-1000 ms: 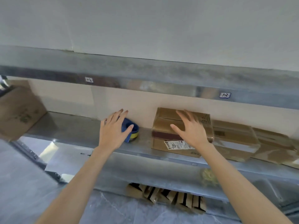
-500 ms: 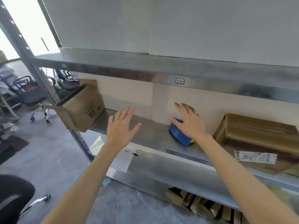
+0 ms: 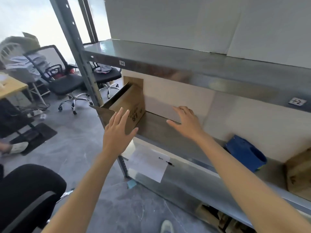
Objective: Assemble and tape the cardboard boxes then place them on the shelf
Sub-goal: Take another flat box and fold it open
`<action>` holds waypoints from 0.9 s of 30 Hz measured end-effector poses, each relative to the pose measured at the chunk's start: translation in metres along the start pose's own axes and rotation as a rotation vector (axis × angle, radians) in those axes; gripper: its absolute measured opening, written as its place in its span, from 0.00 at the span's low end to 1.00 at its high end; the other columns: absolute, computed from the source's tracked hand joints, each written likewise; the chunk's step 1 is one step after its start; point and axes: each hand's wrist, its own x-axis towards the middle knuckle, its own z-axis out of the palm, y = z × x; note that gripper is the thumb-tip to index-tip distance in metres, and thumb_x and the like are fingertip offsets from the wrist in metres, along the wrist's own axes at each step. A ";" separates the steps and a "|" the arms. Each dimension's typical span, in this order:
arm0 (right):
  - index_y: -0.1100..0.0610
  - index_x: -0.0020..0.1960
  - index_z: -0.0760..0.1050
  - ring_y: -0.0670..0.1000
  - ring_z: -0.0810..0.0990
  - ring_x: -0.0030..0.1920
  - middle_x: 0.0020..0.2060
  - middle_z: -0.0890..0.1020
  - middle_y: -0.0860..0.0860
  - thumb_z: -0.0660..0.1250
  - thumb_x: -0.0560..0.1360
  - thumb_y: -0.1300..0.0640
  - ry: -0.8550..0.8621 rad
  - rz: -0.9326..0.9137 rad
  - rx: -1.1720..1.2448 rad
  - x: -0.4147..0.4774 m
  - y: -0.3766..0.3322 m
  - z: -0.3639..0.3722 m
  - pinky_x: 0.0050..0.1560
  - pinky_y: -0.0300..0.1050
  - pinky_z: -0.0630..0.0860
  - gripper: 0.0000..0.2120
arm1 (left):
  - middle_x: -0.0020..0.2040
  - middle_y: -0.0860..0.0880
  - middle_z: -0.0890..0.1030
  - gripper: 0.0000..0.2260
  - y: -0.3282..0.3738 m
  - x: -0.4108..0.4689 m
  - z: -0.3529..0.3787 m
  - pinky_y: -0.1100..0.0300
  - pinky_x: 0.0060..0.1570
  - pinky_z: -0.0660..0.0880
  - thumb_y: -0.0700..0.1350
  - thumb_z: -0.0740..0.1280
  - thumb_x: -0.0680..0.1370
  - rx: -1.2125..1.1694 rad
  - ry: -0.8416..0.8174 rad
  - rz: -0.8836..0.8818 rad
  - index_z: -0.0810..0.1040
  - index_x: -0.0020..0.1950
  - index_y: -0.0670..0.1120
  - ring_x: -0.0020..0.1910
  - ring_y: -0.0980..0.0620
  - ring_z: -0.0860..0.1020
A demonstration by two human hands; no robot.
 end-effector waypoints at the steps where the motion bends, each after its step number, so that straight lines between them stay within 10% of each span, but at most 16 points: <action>1: 0.48 0.77 0.60 0.53 0.62 0.72 0.72 0.65 0.51 0.61 0.78 0.38 -0.001 -0.018 -0.005 0.012 -0.006 0.006 0.69 0.54 0.65 0.31 | 0.81 0.53 0.56 0.32 -0.008 0.005 -0.001 0.44 0.72 0.61 0.59 0.65 0.79 0.003 0.009 -0.021 0.59 0.79 0.53 0.79 0.49 0.54; 15: 0.49 0.76 0.62 0.53 0.64 0.72 0.72 0.66 0.50 0.63 0.78 0.40 -0.065 -0.215 -0.002 0.174 -0.043 0.057 0.67 0.51 0.68 0.30 | 0.80 0.50 0.58 0.33 -0.073 0.085 0.013 0.44 0.74 0.60 0.65 0.63 0.77 -0.012 0.081 -0.352 0.64 0.77 0.51 0.79 0.47 0.53; 27: 0.50 0.76 0.63 0.57 0.74 0.66 0.70 0.73 0.55 0.65 0.77 0.41 -0.070 -0.167 0.044 0.219 -0.044 0.081 0.59 0.50 0.73 0.30 | 0.77 0.51 0.66 0.24 -0.124 0.076 0.015 0.46 0.75 0.59 0.47 0.73 0.75 -0.166 0.113 -0.192 0.73 0.70 0.47 0.79 0.47 0.56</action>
